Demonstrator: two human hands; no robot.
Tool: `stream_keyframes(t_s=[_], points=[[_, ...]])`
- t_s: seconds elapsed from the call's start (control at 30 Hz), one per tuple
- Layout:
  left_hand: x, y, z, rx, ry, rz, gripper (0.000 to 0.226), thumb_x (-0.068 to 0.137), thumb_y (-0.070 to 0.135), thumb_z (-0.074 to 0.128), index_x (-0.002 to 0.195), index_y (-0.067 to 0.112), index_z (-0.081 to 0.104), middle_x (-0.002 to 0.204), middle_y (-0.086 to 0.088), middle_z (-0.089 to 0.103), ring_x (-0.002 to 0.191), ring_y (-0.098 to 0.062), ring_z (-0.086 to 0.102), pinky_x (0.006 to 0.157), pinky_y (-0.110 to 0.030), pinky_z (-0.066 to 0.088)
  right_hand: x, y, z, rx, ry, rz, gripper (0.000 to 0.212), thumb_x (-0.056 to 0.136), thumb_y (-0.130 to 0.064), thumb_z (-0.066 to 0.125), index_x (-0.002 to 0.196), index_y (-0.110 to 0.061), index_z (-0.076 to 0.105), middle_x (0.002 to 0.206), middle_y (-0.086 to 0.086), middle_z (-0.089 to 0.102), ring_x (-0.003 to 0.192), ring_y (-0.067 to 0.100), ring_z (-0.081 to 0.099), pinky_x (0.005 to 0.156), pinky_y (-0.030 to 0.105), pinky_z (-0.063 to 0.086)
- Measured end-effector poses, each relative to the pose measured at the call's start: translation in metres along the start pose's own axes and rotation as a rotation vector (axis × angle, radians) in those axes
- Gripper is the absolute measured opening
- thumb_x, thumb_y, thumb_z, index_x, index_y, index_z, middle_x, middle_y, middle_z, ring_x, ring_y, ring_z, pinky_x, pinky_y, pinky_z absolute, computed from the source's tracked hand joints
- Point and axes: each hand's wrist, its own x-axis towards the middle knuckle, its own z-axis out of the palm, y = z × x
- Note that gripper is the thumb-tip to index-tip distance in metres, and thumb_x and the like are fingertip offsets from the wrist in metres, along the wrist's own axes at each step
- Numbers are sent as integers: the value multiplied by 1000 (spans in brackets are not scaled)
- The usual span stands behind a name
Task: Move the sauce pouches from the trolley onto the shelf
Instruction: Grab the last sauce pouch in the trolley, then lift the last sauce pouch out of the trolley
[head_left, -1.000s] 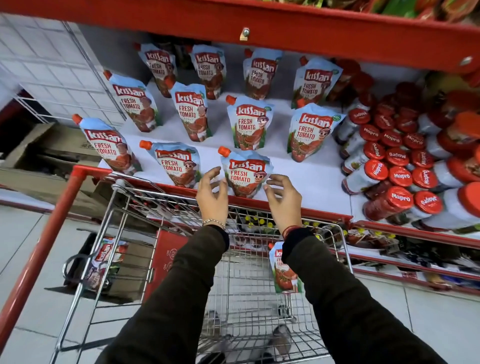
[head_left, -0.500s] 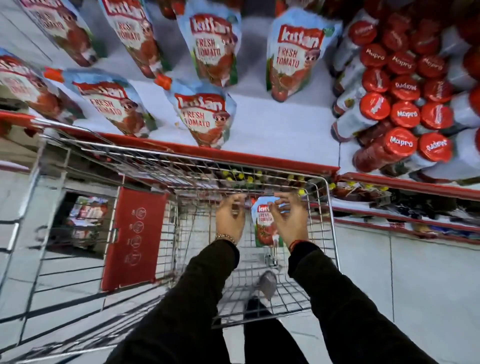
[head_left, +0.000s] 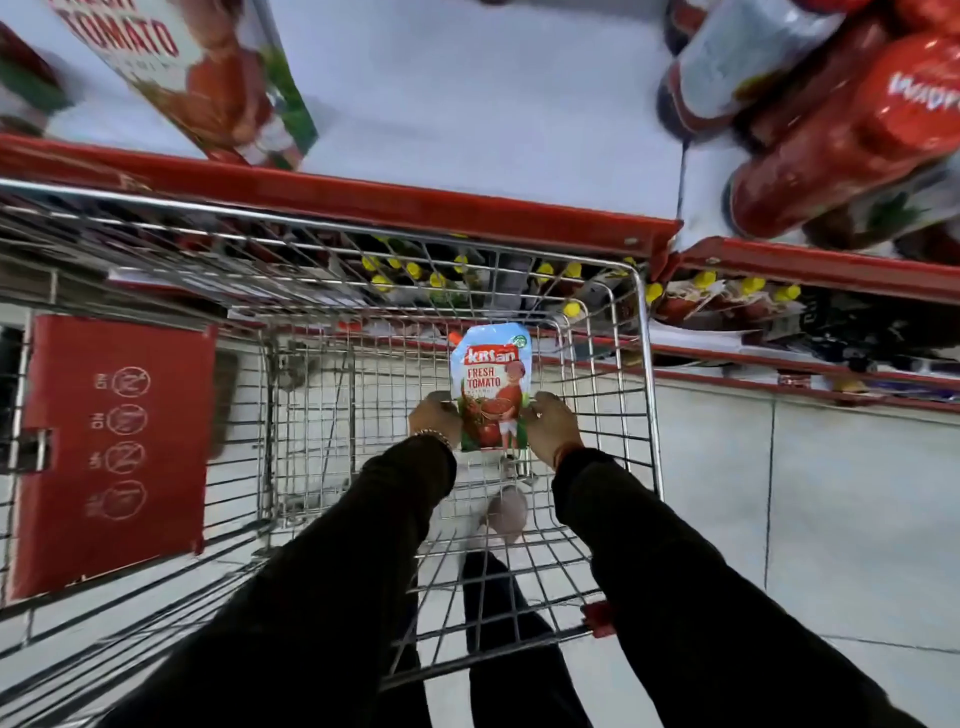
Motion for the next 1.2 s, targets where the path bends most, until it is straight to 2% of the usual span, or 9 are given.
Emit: stream_keyframes(t_s=[0.2, 0.33, 0.37, 0.47, 0.53, 0.73, 0.9, 1.07, 1.2], points=[[36, -18, 13, -313, -45, -99, 27, 90, 13, 58, 113, 8, 70, 117, -15, 71, 110, -32, 68, 99, -45, 55, 7, -2, 8, 103, 60, -2, 17, 95, -5, 49, 105, -1, 62, 100, 18, 72, 92, 33, 68, 71, 20, 50], [61, -41, 27, -433, 14, -149, 16, 81, 15, 69, 67, 22, 73, 104, -15, 76, 100, -35, 71, 93, -48, 58, 5, -2, 6, 148, 108, 5, 21, 94, -8, 53, 111, -2, 64, 108, 15, 72, 101, 30, 68, 92, 30, 54], [62, -44, 29, -429, 24, -148, 20, 82, 16, 70, 63, 23, 70, 102, -14, 77, 98, -34, 72, 91, -48, 58, 3, -2, 5, 159, 106, -3, 21, 95, -7, 53, 111, -2, 64, 105, 11, 70, 100, 25, 67, 88, 21, 51], [11, -22, 6, -404, 71, -113, 10, 87, 19, 66, 83, 16, 75, 105, -12, 76, 99, -31, 71, 93, -44, 58, -15, -7, -1, 169, 115, -40, 24, 97, -7, 51, 117, 0, 63, 108, 9, 68, 101, 22, 64, 59, 7, 38], [-14, -13, -6, -378, 119, -60, 19, 92, 21, 61, 101, 10, 74, 107, -10, 75, 101, -30, 69, 94, -41, 57, -28, -10, -6, 173, 147, -90, 22, 97, -8, 53, 115, -1, 65, 114, 11, 70, 101, 23, 65, 73, 14, 40], [-73, -7, -38, -445, 235, 125, 19, 93, 17, 58, 102, 5, 70, 105, -13, 73, 98, -31, 68, 92, -47, 57, -82, -29, -28, 242, 228, -220, 19, 91, -2, 60, 109, -1, 68, 108, 11, 71, 94, 16, 59, 91, 28, 48], [-127, 17, -83, -466, 300, 313, 19, 95, 11, 58, 105, -1, 68, 105, -20, 73, 98, -35, 68, 87, -43, 56, -130, -59, -51, 331, 277, -340, 13, 89, -1, 63, 92, -13, 67, 90, 3, 68, 87, 18, 62, 86, 30, 50], [-169, 47, -129, -507, 336, 487, 20, 95, 8, 57, 110, 0, 66, 103, -12, 71, 93, -21, 63, 83, -24, 45, -168, -94, -81, 408, 350, -459, 11, 91, -7, 64, 100, -7, 70, 96, 2, 72, 92, 18, 67, 87, 30, 53], [-189, 81, -163, -569, 360, 615, 14, 96, 10, 57, 106, 9, 66, 93, -3, 67, 87, -18, 62, 80, -26, 47, -188, -128, -106, 526, 404, -568, 11, 91, -6, 64, 100, -7, 70, 96, 4, 72, 90, 17, 67, 83, 24, 52]])
